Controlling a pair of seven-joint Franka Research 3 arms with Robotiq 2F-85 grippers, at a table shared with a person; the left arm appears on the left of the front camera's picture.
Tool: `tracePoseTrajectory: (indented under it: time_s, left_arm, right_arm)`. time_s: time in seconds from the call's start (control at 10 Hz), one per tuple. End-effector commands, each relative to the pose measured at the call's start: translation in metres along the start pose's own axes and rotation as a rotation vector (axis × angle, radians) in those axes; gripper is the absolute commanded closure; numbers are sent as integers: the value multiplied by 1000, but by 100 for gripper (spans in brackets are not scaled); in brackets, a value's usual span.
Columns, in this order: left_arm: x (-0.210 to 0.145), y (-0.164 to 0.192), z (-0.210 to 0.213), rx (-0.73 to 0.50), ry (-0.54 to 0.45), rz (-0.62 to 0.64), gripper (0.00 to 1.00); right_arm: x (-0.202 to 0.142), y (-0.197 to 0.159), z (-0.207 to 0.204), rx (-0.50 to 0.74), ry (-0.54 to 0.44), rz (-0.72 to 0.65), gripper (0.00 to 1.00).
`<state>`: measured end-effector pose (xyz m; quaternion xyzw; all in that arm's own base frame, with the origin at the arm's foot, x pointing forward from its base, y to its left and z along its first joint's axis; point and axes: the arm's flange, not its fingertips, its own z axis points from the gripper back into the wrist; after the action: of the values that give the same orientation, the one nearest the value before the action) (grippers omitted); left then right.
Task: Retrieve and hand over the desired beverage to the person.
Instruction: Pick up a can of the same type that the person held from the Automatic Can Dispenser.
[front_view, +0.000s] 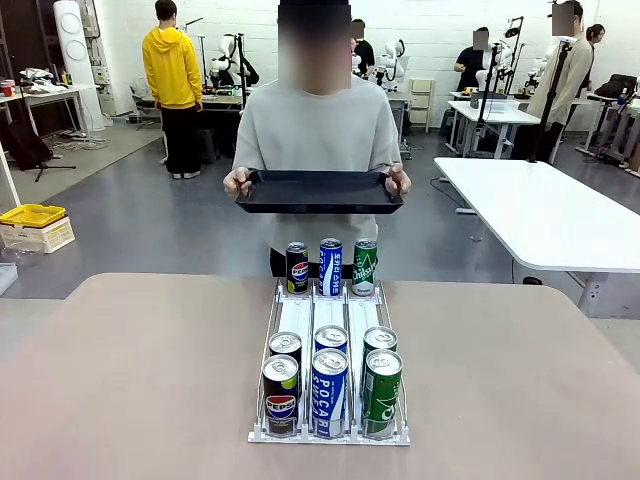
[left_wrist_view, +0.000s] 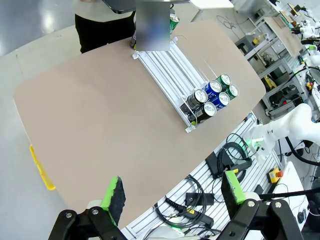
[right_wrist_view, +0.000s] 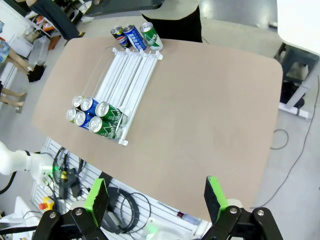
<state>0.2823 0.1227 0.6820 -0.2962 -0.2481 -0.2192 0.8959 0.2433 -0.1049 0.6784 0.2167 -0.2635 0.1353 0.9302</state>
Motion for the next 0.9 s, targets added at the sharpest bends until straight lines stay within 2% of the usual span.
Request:
tracePoseTrajectory:
  time_s: [0.0,0.8]
  left_arm:
    - [-1,2,1,-9,-6,-8,0]
    - [-1,2,1,-9,-6,-8,0]
  right_arm:
    - [0,-1,-3,7,3,1,0]
    - [0,-1,-3,7,3,1,0]
